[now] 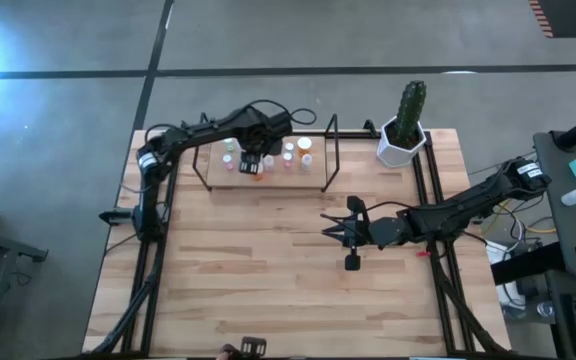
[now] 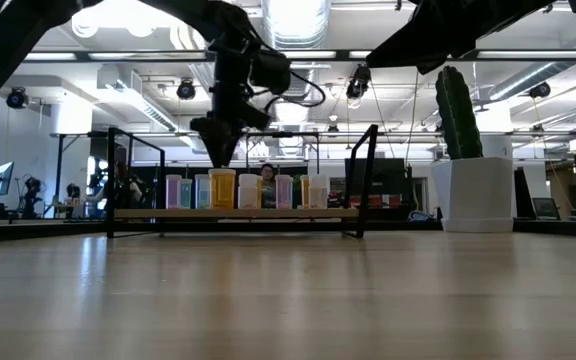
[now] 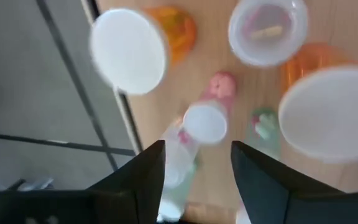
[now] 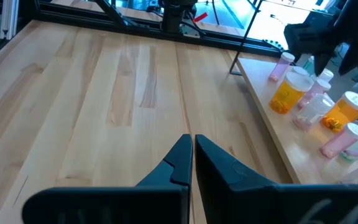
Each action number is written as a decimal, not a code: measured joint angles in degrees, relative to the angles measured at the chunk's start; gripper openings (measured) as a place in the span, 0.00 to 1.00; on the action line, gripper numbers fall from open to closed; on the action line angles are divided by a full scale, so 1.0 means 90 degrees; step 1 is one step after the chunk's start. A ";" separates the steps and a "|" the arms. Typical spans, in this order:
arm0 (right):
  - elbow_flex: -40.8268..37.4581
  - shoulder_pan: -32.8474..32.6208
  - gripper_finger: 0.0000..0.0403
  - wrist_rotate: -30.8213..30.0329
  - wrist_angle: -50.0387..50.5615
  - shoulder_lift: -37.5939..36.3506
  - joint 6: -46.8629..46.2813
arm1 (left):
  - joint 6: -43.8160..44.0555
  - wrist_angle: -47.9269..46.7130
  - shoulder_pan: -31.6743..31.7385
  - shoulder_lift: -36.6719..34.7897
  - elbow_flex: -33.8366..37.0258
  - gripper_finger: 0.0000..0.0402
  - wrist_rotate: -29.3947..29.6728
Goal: Pick and place medicine bottles onto shelf by color
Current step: Return to Home Position
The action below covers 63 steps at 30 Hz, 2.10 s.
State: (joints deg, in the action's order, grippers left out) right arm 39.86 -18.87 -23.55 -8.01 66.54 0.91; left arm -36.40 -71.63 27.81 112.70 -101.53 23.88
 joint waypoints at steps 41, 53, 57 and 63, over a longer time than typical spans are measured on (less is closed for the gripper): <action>-0.2549 0.0450 0.02 0.0976 -0.0493 -0.3966 0.1315 | 0.2461 0.8544 -0.1899 -0.8995 0.8662 0.01 -0.3477; -0.3347 0.1462 0.02 0.2017 0.0242 -0.6013 0.1345 | 0.2680 1.0513 -0.1928 -1.0483 1.0870 0.01 -0.3416; -0.3499 0.1669 0.02 0.2113 0.0608 -0.6661 0.1538 | 0.2660 1.0458 -0.1923 -1.1083 1.1194 0.01 -0.3339; -0.3779 0.1927 0.02 0.2127 0.1022 -0.7392 0.1698 | 0.2503 0.9285 -0.1920 -1.2375 1.1217 0.01 -0.2931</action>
State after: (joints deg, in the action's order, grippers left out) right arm 5.84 -1.53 -4.41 1.19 0.01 16.19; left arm -13.87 11.93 10.53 1.32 -0.58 -2.50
